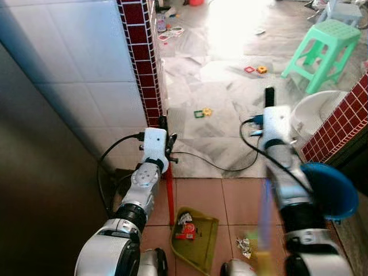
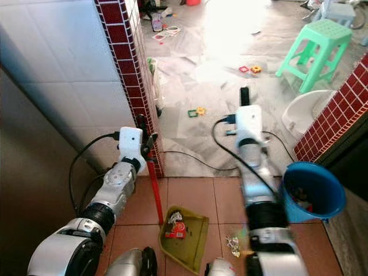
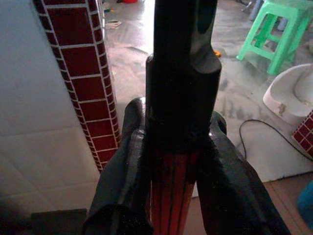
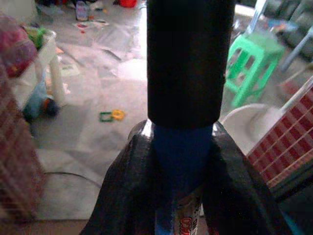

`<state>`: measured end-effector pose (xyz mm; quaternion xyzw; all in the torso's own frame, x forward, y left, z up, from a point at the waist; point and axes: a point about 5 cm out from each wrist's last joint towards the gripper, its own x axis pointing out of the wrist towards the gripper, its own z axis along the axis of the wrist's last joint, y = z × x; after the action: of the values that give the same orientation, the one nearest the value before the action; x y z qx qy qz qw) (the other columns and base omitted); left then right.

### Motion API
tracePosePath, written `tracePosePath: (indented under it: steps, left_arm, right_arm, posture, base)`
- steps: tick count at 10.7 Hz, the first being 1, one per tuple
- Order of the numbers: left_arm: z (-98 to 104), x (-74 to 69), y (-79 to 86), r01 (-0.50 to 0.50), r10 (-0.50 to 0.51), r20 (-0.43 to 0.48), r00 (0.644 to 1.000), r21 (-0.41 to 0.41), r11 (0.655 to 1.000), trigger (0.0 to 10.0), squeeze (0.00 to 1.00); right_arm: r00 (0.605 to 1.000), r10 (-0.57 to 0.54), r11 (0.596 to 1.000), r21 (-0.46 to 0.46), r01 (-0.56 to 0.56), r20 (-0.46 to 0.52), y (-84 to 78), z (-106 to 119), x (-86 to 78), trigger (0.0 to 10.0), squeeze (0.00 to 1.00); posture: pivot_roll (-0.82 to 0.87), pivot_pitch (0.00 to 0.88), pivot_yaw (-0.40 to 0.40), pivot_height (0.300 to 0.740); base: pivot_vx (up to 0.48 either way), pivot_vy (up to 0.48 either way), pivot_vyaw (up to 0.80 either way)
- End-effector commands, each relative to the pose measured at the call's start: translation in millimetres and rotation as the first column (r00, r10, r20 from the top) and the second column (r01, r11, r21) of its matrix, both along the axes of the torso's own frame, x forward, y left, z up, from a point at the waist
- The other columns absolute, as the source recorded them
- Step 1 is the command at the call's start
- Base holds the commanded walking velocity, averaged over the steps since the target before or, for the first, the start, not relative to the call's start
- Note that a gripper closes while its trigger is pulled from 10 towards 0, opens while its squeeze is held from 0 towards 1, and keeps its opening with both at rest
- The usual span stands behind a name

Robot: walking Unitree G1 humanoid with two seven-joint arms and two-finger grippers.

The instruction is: Sweep floor

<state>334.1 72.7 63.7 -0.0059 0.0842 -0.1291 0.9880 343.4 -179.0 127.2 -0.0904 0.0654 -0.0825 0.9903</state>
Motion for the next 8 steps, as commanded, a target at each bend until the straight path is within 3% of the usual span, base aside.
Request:
tracePosePath:
  steps: [1,2,4,6,8]
  left_arm:
    - [-30.9,-16.8,2.2,0.017,-0.008,-0.159,0.987,0.057,0.998,10.0,0.0]
    - [-30.6,-14.2,12.7,-0.111,0.123,-0.157,0.98,0.079,0.991,10.0,0.0]
    - [-28.3,-11.0,30.1,-0.275,0.284,-0.138,0.949,0.082,0.958,10.0,0.0]
    - [-30.3,-11.8,39.4,-0.356,0.36,-0.158,0.919,0.055,0.933,10.0,0.0]
    - [-26.9,-9.7,49.2,-0.423,0.425,-0.139,0.895,0.042,0.905,10.0,0.0]
  right_arm:
    - [0.997,0.0,0.998,0.066,-0.005,0.073,4.6,19.6,4.8,10.0,0.0]
    - [0.984,0.041,0.98,0.183,-0.073,0.172,14.6,34.6,8.2,10.0,0.0]
    - [0.981,0.051,0.964,0.246,-0.097,0.185,18.8,36.6,9.2,10.0,0.0]
    - [0.977,0.061,0.954,0.277,-0.117,0.202,18.8,38.3,11.6,10.0,0.0]
    - [0.974,0.058,0.962,0.249,-0.114,0.221,12.7,42.6,14.3,10.0,0.0]
  posture:
    - [-0.13,0.075,0.071,0.74]
    - [-0.13,0.076,0.073,0.74]
    - [-0.13,0.075,0.072,0.74]
    - [-0.12,0.071,0.067,0.74]
    - [-0.12,0.066,0.065,0.74]
  base:
    - [0.0,0.0,0.0]
    - [0.0,0.0,0.0]
    - [0.0,0.0,0.0]
    - [0.0,0.0,0.0]
    - [0.0,0.0,0.0]
